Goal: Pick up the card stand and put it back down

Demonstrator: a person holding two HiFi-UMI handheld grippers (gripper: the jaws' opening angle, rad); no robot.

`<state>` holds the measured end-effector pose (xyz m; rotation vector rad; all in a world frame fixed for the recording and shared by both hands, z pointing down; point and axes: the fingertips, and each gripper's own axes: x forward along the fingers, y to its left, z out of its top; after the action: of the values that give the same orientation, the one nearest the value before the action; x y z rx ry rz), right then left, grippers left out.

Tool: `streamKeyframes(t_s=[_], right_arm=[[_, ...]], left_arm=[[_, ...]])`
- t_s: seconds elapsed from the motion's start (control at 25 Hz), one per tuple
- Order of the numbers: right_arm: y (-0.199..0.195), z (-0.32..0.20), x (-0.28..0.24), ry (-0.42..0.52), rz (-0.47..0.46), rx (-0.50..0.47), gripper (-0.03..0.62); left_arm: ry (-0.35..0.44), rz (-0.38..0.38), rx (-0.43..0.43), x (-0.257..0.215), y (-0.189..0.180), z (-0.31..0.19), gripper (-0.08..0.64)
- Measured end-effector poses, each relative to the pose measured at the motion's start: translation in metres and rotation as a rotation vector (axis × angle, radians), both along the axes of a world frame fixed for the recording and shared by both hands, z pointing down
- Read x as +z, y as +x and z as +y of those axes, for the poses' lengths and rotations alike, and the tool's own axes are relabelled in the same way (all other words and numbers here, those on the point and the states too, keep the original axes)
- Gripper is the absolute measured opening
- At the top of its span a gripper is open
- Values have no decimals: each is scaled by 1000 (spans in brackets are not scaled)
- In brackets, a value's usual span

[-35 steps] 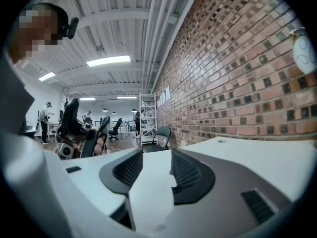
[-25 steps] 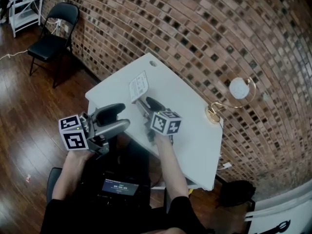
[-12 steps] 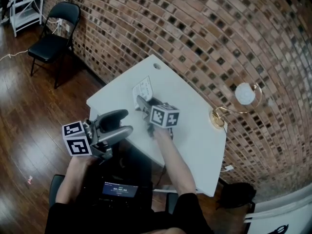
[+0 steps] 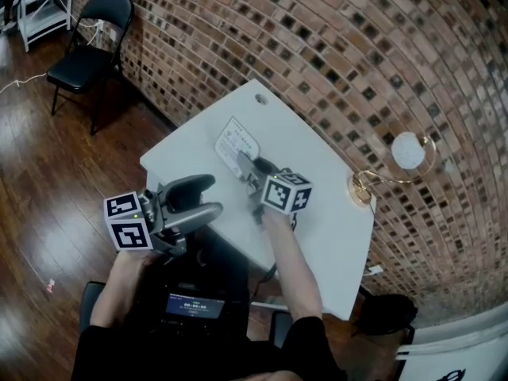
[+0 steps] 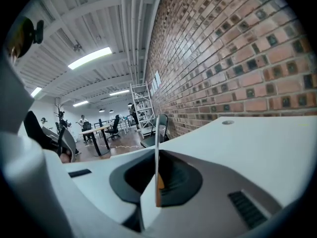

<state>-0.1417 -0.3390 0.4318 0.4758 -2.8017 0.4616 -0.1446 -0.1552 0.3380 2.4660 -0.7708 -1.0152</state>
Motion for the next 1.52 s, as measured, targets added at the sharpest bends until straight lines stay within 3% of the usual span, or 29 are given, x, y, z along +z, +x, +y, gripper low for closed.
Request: streamKeyframes(t_s=[0.4, 0.72, 1.08, 1.52], right_arm=[[31, 25, -64, -36, -207, -158, 28], [60, 47, -120, 45, -232, -238, 28], [98, 53, -143, 76, -238, -238, 28], [162, 37, -161, 103, -252, -168, 28]], left_arm=[[16, -52, 49, -7, 19, -5, 301], [37, -94, 96, -18, 45, -13, 301], [61, -126, 162, -28, 76, -23, 301], [53, -119, 250, -34, 115, -46, 301]])
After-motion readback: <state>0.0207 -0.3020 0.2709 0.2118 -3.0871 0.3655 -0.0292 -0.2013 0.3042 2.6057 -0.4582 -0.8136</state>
